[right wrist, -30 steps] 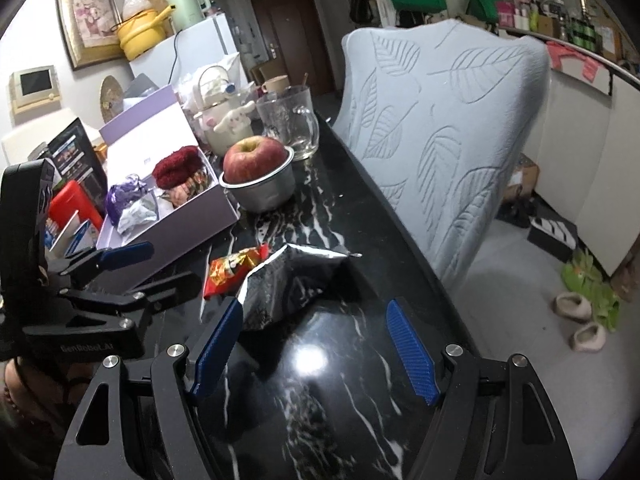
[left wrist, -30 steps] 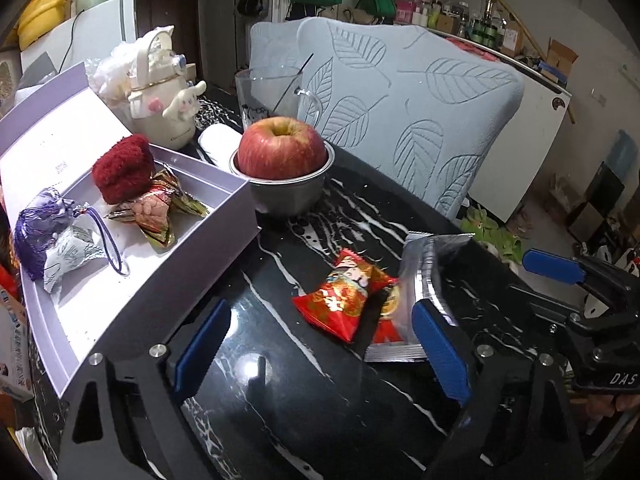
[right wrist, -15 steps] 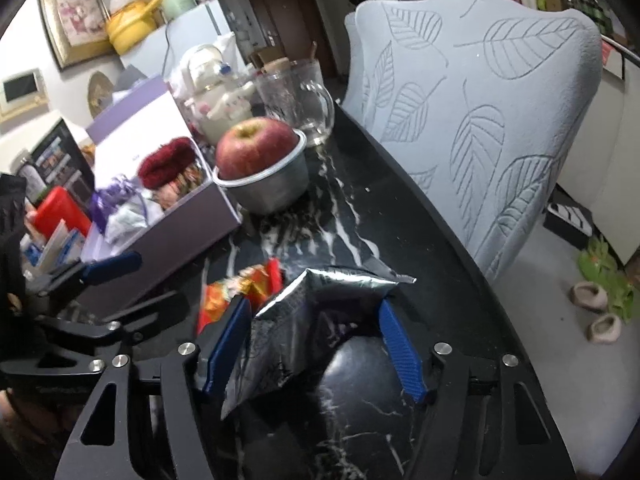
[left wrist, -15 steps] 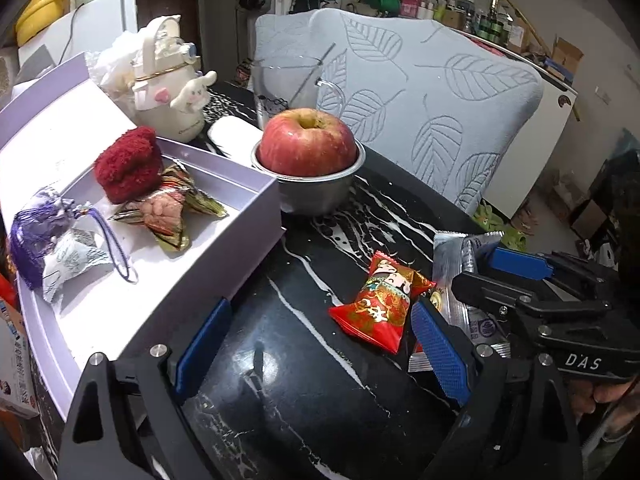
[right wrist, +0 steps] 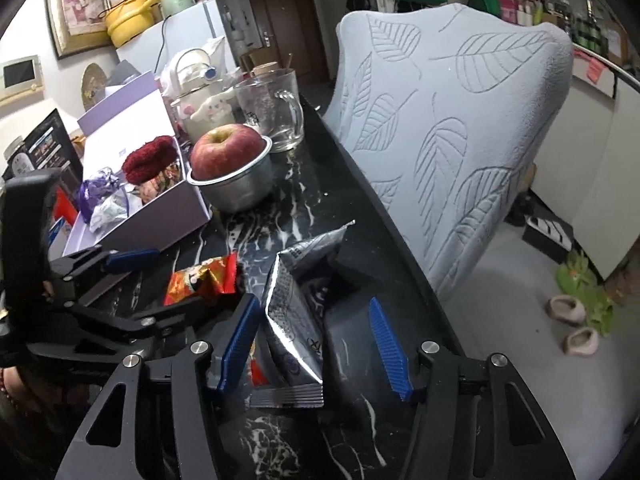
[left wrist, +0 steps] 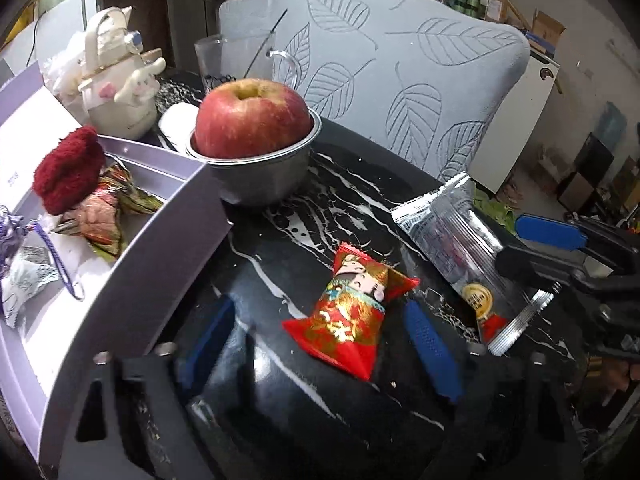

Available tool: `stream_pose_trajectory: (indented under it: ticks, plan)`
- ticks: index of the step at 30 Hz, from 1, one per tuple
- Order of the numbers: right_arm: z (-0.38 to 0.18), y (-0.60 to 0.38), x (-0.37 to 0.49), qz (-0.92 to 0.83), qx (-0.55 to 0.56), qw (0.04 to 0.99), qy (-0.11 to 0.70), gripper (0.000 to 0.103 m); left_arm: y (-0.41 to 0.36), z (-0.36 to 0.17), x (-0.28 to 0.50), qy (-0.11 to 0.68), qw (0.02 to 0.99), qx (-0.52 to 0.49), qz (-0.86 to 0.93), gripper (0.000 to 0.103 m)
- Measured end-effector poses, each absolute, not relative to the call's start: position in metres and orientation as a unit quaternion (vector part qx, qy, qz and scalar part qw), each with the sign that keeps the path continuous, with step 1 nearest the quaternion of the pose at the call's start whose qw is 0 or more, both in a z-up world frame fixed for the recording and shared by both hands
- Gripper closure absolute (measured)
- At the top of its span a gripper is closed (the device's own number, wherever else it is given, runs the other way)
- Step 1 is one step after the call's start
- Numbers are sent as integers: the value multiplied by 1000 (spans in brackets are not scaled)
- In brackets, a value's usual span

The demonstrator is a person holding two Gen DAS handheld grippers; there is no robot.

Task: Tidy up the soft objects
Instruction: 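Grasp the silver foil bag with the right tool while the left grasps the red snack packet, then lift and carry the red packet and silver foil bag to the lavender box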

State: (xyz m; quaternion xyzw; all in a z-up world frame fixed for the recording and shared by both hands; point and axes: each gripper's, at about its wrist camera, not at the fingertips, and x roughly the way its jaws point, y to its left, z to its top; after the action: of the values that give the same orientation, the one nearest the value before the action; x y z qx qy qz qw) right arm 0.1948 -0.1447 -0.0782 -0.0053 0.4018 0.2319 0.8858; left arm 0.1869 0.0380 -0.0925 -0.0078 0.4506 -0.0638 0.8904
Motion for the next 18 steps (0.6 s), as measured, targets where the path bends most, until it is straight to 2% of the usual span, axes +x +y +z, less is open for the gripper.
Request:
stream_pose_trajectory:
  ticks: [3, 10, 11, 12, 13, 14, 18]
  plan:
    - [-81, -138, 196, 256, -9, 878, 405, 40, 38, -100, 194, 465, 882, -15, -81, 34]
    - [-92, -132, 208, 262, 6, 868, 422, 39, 32, -100, 201, 465, 880, 3, -102, 36]
    - [-93, -133, 210, 261, 9, 866, 427, 39, 32, -100, 201, 463, 881, 4, -102, 47]
    - [-95, -134, 212, 261, 12, 864, 431, 45, 30, -99, 200, 458, 883, 8, -103, 64]
    - [-96, -135, 212, 263, 16, 862, 433, 52, 29, -99, 200, 458, 883, 10, -102, 67]
    - [-97, -135, 211, 268, 19, 859, 435, 64, 27, -98, 199, 459, 883, 11, -101, 68]
    - [-96, -134, 202, 274, 10, 859, 432, 69, 25, -97, 192, 463, 880, 2, -108, 68]
